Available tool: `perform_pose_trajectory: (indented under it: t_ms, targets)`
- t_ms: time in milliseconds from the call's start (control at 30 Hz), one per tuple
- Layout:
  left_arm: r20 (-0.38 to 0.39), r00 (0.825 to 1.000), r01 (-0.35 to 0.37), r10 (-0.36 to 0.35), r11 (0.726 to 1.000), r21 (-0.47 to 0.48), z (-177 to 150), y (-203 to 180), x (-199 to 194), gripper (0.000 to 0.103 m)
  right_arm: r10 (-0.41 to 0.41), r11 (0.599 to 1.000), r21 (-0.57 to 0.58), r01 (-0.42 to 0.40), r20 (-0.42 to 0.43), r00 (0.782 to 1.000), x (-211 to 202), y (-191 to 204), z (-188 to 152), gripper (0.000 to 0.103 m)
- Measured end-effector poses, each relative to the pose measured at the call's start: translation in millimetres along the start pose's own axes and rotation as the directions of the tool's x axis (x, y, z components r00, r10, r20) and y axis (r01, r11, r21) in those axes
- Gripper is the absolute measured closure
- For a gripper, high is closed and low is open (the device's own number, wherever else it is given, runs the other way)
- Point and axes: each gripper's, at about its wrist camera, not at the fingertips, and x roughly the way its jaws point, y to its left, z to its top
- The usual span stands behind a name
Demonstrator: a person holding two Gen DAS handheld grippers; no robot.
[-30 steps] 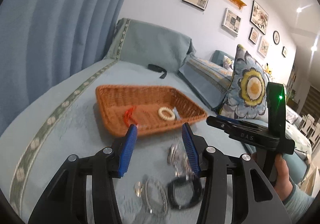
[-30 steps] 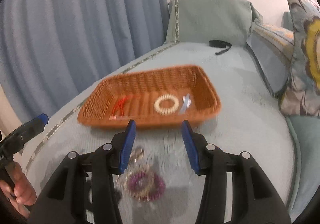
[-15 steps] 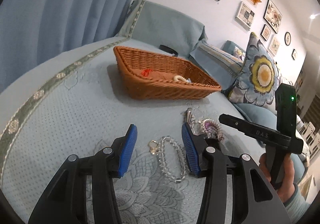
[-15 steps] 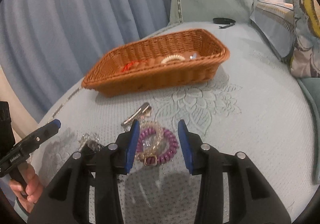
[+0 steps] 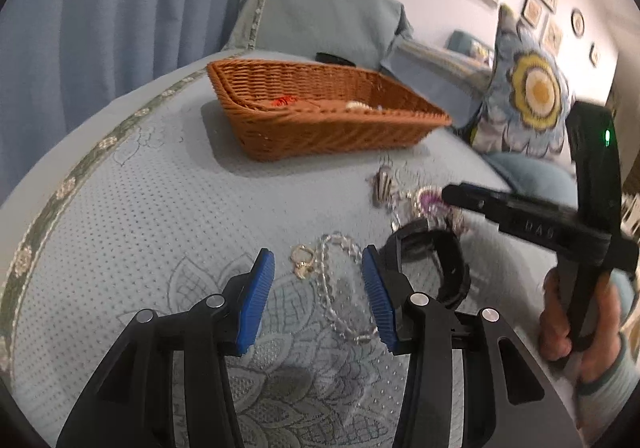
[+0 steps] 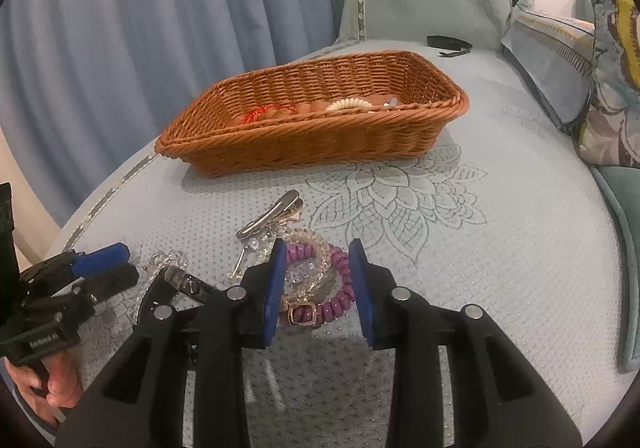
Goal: Organize jewelry
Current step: 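Move both open tools back to the remaining jewelry, then grasp a clear bead bracelet with the right tool while the left tool grasps a clear bead chain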
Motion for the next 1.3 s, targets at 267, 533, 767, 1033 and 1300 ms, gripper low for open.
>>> perform_pose_trajectory:
  t_ms: [267, 533, 767, 1033, 1300]
  targets:
    - [-0.067, 0.995, -0.063, 0.067, 0.996, 0.060, -9, -7, 5, 0.065, -0.016, 1.000, -0.001, 0.016, -0.020, 1.000, 5, 0, -1, 0.074]
    - [-0.072, 0.988, -0.131, 0.138, 0.987, 0.090, -13, -2, 1, 0.086, -0.025, 1.000, -0.013, 0.024, -0.033, 0.999, 7, 2, -1, 0.074]
    - [-0.070, 0.990, -0.117, 0.122, 0.991, 0.068, -15, 2, -3, 0.089, -0.038, 0.999, -0.031, 0.037, -0.042, 0.998, 11, 6, -1, 0.074]
    - [-0.062, 0.989, -0.128, 0.134, 0.987, 0.097, -16, -3, -2, 0.095, -0.043, 0.998, -0.056, 0.040, -0.062, 0.997, 14, 12, -2, 0.094]
    - [-0.045, 0.992, -0.110, 0.115, 0.989, 0.097, -16, -3, -4, 0.097, -0.023, 0.999, -0.028, 0.022, -0.037, 0.999, 9, 7, -2, 0.095]
